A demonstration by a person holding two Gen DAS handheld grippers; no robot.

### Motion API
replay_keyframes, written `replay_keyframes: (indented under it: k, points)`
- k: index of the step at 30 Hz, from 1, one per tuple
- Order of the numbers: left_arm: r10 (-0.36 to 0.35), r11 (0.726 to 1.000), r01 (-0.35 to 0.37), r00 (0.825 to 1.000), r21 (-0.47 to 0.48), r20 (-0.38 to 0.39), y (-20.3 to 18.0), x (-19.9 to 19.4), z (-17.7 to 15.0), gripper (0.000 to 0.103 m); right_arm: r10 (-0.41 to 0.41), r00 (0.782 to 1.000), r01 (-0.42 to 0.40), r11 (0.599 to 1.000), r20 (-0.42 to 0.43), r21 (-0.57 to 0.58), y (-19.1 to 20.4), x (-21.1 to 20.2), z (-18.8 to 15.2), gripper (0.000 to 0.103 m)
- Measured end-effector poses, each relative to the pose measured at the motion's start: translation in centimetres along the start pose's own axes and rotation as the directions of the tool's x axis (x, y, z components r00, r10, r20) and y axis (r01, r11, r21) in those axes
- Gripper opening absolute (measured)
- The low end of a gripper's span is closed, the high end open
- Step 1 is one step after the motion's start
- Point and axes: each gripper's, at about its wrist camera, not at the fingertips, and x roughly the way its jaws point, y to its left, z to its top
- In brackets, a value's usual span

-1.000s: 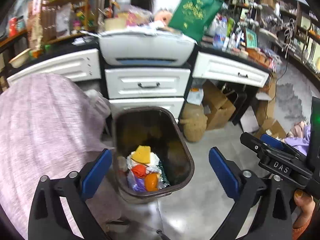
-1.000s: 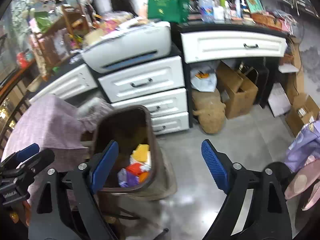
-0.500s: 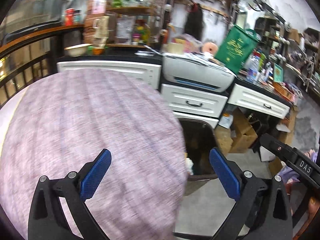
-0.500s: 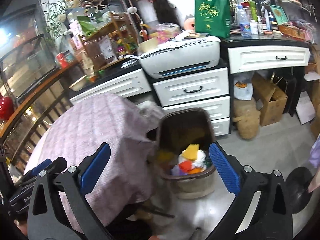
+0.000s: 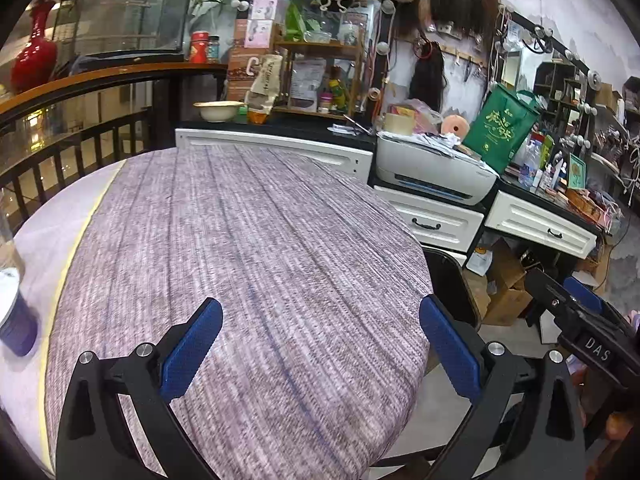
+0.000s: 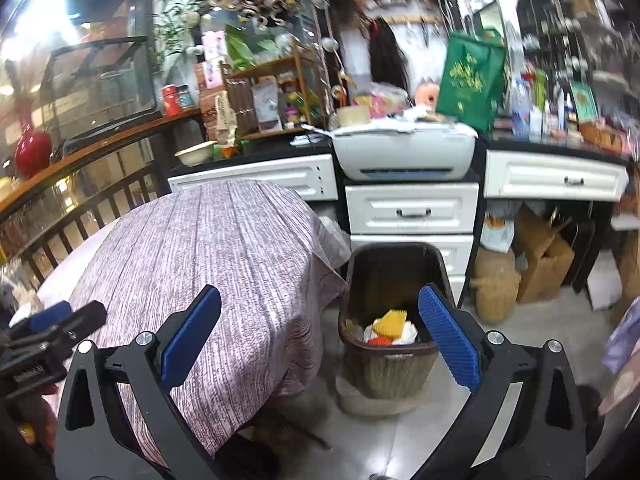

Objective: Collect trash

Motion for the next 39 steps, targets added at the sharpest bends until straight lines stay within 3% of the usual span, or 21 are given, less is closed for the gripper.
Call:
replay_keyframes:
  k: [8,13,22,39]
  points:
    - [0.036,0.999,-0.034,0.997,-0.018,0.072,1.0,-3.0,-0.7,0.097,-0.012,0.988,0.019,0.999,0.155,-0.042,1.3,-3.5,-1.7,0.097]
    - [0.045,0.998,-0.041,0.992,-0.037,0.121,1.1,-4.6,-1.2,0.097,-0.004,0.987,0.012,0.999,0.164,-0.045,1.4,-4.6,-2.4,0.097]
    - [0.039,0.999,-0.034,0.989,-0.033,0.143,0.8,-5.9,-1.6,0.097,-0.005,0.978,0.015,0.999,0.209,-0.045,0.9,-5.7,-3.3,0.097]
    - [0.044,0.998,-0.036,0.986,-0.052,0.163,1.2,-6.3,-1.3,0.097,-0.003,0.985,0.008,1.0,0.171,-0.027,0.4,-5.0,-3.4,0.097]
